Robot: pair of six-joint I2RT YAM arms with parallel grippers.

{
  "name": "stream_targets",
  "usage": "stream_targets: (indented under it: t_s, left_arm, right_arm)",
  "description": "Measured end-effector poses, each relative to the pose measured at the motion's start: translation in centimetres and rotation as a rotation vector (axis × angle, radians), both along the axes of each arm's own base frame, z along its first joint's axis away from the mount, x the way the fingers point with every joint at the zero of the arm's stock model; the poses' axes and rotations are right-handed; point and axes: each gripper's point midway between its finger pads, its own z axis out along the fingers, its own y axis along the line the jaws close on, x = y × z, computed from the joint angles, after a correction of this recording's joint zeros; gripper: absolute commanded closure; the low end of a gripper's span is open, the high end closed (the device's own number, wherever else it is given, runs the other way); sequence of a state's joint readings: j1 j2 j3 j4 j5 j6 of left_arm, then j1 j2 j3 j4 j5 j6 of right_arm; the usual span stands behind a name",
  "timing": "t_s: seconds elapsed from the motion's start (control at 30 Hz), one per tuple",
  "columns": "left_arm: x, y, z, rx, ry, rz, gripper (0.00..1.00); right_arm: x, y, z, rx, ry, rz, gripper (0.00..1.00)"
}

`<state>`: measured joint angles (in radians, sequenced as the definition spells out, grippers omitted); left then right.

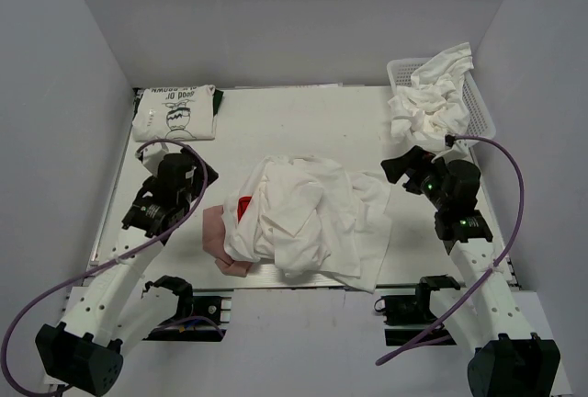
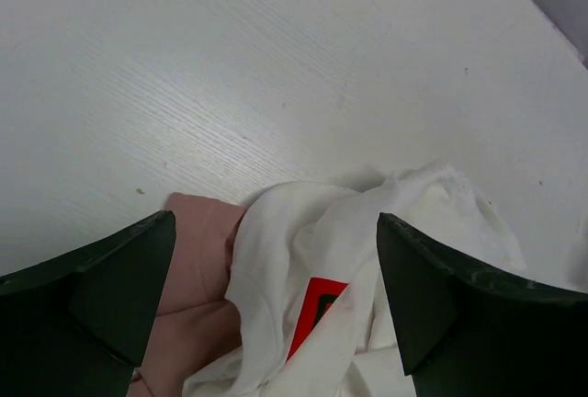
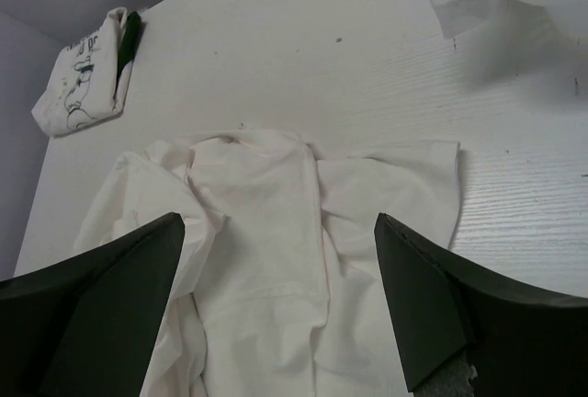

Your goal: Fold and stack the t-shirts

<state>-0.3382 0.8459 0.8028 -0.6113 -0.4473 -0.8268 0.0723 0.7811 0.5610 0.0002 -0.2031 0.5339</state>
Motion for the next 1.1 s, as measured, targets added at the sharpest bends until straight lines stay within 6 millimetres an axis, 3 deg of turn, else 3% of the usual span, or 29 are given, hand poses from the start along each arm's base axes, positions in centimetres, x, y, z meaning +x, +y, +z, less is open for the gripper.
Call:
stream_targets:
  t_s: [0.2,0.33,0.47,0.67,0.73,0.8,1.1]
  left_arm:
    - [-0.8,1.8,-0.5,0.035,0.068,0.109,0.0]
    - [-0.9,1.8,-0.2,0.028,0.05,0.108,0.0]
    - [-1.0,1.3,0.2,0.013,0.014,0.06,0.0]
    - [-0.7,0.4,0.3,0.002,-0.01,0.002,0.0]
    - [-0.8,0.4,0.1,0.007,-0.004,-0.004,0.0]
    - [-0.8,0.3,0.1,0.009,-0.002,-0.008,0.0]
    - [-0.8,0.1,0.0,0.002,-0.01,-0.019,0.0]
  right_arm:
    - [-0.7,0.9,0.0,-0.033,0.01,0.063,0.1]
    - [-1.4,4.2,1.6,-0.045,-0.027,0.208,0.1]
    - [-3.0,9.7,0.8,-0.087,-0.003,0.396,0.1]
    - [-6.3,20.1,-4.3,-0.281,0.127,0.669,0.1]
    - [-6.8,22.3,-5.5,-0.369,0.149,0.689,0.1]
    - [-7.0,23.4,-6.9,-0.454,0.162,0.675,0.1]
    - [-11.7,23.7,-11.0,-0.631,0.23,0.71,0.1]
